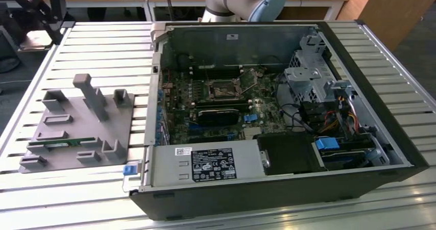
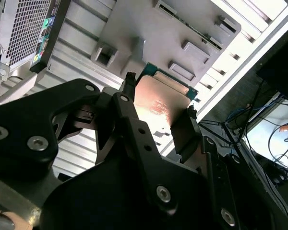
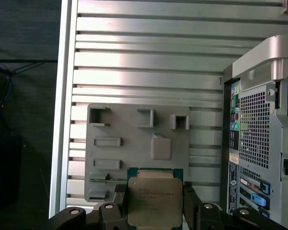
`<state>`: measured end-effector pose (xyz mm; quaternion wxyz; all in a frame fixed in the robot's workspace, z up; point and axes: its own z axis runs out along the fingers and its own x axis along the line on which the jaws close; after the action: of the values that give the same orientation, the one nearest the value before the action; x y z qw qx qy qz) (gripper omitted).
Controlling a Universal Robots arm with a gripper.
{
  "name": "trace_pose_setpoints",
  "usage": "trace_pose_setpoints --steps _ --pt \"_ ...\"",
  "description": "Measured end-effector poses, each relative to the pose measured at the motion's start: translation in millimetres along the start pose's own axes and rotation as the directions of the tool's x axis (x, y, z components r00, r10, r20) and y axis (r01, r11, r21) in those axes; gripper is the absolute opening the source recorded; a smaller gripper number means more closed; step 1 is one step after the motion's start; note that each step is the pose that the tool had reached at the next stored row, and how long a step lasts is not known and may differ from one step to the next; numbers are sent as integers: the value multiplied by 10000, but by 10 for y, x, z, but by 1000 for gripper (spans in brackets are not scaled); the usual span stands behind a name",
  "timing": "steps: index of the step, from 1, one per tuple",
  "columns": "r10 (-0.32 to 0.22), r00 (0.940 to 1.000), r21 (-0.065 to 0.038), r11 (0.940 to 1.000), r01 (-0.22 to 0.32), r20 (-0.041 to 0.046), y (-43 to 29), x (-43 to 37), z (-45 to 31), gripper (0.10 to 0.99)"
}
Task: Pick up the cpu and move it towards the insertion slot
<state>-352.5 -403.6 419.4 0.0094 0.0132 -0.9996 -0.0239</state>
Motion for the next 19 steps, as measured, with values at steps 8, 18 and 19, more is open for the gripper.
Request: trace_pose_setpoints --steps 8,18,19 --pt "1 10000 1 10000 -1 -1 -5 -197 0 545" --pt "1 10000 1 10000 -1 -1 -11 -407 -1 545" --pt "1 10000 0 10000 -1 0 -11 -426 -1 545"
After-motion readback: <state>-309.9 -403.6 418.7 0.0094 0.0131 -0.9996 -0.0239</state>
